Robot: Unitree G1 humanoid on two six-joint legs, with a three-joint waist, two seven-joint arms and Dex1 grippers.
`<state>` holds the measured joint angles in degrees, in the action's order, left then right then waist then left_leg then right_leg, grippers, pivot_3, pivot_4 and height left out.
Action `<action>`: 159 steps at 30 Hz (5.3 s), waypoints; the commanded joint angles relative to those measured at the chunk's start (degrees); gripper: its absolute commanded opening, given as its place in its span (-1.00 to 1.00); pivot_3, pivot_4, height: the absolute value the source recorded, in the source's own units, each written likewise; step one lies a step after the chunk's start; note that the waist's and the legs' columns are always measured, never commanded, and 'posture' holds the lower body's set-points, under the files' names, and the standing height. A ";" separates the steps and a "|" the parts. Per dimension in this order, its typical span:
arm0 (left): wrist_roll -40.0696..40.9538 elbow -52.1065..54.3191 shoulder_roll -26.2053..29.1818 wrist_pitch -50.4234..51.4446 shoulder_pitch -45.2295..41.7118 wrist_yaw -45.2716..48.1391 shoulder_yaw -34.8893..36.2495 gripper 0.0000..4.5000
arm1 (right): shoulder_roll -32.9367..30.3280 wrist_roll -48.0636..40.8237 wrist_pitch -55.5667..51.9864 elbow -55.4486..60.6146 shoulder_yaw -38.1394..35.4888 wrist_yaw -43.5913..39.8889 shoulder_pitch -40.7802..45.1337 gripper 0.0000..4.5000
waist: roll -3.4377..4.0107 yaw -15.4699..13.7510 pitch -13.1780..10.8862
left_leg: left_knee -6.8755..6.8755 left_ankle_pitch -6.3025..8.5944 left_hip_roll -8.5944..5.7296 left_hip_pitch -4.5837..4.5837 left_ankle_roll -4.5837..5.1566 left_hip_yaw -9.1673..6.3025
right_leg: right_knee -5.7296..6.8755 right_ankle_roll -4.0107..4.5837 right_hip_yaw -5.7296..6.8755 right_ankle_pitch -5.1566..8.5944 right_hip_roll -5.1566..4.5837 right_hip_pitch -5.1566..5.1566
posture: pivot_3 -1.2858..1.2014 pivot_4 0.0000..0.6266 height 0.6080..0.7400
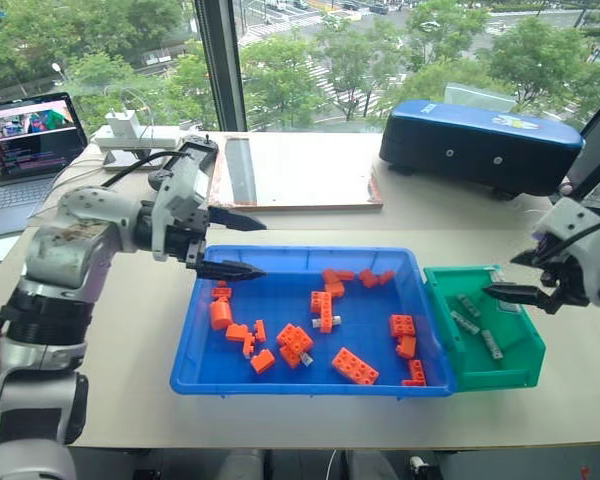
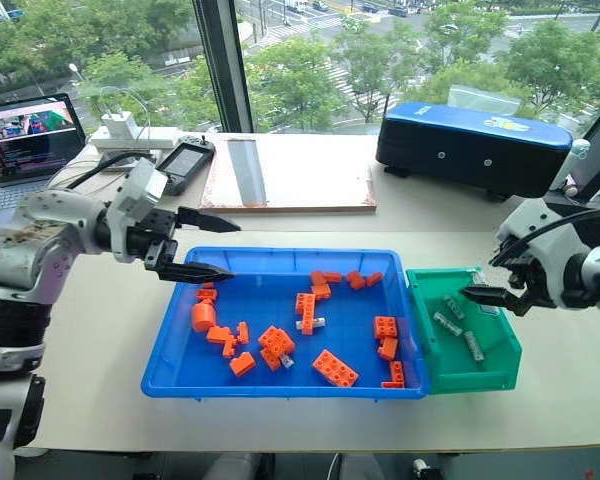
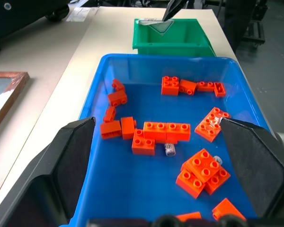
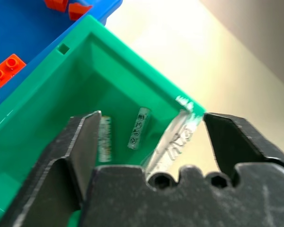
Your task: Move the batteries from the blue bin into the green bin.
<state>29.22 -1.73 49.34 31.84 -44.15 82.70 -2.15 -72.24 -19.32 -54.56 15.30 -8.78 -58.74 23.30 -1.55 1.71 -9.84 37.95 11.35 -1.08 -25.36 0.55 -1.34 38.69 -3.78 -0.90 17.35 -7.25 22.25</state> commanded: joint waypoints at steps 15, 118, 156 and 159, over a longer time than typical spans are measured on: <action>0.10 8.54 7.26 3.34 8.04 -5.67 5.81 1.00 | 39.74 1.06 -25.59 7.77 18.02 23.75 27.14 0.98 | -0.01 0.44 -0.01 | -0.01 -0.01 0.00 -0.04 -0.02 -0.07 | 0.39 0.00 0.01 0.00 0.04 0.06 | 0.03 -0.52 0.88; -1.57 6.62 1.90 0.67 5.60 -8.85 1.95 1.00 | 27.07 10.46 18.85 2.02 42.13 -8.57 17.40 -0.20 | -0.05 0.61 -0.03 | -0.01 0.01 0.00 0.01 0.01 -0.06 | 0.20 0.01 0.04 0.00 0.07 0.07 | 0.03 -0.52 0.88; -1.56 -2.44 -7.34 -3.02 -3.14 -1.94 -1.46 1.00 | -4.71 4.10 2.64 -1.54 8.83 -12.29 11.47 -0.89 | 0.02 -0.65 -0.10 | 0.01 0.01 -0.05 0.04 0.01 0.07 | 0.11 0.01 0.01 0.00 -0.04 0.04 | 0.03 -0.52 0.88; -1.33 -2.91 -8.49 -3.13 -4.12 -1.62 -1.30 1.00 | -4.23 3.45 0.50 0.63 7.10 -10.20 6.36 -0.89 | 0.02 -0.34 -0.10 | 0.01 0.01 -0.02 0.04 0.01 0.07 | 0.15 0.01 0.01 0.00 -0.04 0.06 | 0.03 -0.52 0.88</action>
<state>27.18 -4.90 40.70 29.85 -46.84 80.47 -3.88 -75.97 -14.93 -52.81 13.73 1.13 -70.30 31.08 -1.54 1.37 -9.94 37.96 11.35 -1.09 -25.32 0.56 -1.27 38.87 -3.77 -0.89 17.35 -7.28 22.31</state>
